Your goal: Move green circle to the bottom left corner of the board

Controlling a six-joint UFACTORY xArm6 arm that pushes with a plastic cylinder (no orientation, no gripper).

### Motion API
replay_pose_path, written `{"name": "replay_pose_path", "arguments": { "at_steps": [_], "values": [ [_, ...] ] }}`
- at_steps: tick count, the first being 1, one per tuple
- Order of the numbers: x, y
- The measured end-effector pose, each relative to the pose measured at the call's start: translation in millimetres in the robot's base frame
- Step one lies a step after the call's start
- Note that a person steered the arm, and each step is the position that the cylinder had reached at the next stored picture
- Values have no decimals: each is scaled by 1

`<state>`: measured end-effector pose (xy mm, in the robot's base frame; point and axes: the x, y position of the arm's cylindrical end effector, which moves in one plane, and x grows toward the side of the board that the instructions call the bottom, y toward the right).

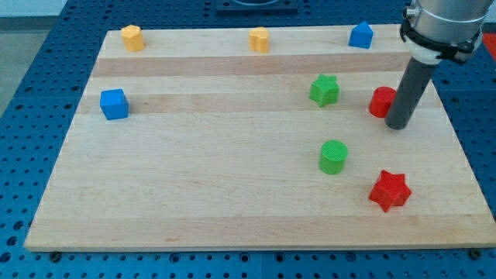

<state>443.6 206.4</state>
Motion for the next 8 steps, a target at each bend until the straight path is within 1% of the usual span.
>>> {"name": "replay_pose_path", "arguments": {
  "at_steps": [1,5,7,8],
  "values": [
    [19,-9],
    [68,-117],
    [99,-145],
    [106,-176]
  ]
}}
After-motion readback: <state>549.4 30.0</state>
